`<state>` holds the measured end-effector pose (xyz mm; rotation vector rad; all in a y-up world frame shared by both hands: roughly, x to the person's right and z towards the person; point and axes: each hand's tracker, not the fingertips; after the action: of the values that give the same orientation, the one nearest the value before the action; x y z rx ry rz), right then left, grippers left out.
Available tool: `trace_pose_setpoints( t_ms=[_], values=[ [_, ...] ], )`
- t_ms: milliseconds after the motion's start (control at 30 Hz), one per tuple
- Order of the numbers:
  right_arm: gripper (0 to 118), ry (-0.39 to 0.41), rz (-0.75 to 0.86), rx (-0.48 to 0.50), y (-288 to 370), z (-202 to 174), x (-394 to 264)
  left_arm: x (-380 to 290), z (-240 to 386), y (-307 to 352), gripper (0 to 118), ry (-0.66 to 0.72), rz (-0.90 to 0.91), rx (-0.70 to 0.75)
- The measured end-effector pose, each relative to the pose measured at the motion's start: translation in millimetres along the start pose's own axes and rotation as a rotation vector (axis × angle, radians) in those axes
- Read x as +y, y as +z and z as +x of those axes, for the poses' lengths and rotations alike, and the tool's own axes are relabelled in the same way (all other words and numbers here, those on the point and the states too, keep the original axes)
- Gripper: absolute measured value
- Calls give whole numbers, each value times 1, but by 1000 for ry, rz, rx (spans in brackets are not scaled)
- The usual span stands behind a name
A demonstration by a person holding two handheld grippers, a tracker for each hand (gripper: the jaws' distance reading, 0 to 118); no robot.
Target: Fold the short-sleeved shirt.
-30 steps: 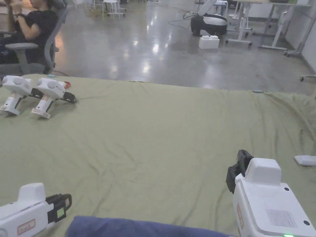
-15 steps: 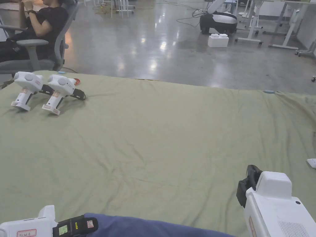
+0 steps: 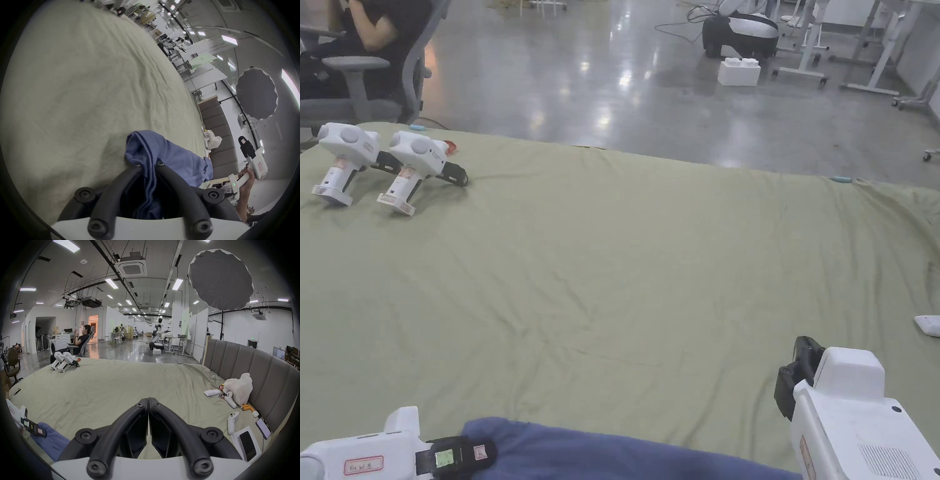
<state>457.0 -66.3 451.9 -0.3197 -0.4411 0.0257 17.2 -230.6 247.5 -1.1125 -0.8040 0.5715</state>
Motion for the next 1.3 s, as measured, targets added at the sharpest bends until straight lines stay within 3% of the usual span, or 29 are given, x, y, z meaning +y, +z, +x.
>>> trace_pose_setpoints(
  t_ms=[133,367,633,800,1067,1300],
  values=[
    [0,-2,-4,3,-1,0,-1,17,18,11,2,-21,47,-16],
    [0,-2,-5,9,-1,2,-1,31,61,68,2,-84,102,76],
    [0,-4,-5,27,-2,1,-2,43,84,122,3,-139,113,365],
    [0,-14,-13,45,-3,-3,-6,34,104,116,3,-108,117,306],
    [0,-19,-22,51,-1,-3,-12,10,161,56,3,-73,23,22],
    [0,-37,-42,35,1,8,-20,-1,159,-43,3,-52,-67,55]
  ],
)
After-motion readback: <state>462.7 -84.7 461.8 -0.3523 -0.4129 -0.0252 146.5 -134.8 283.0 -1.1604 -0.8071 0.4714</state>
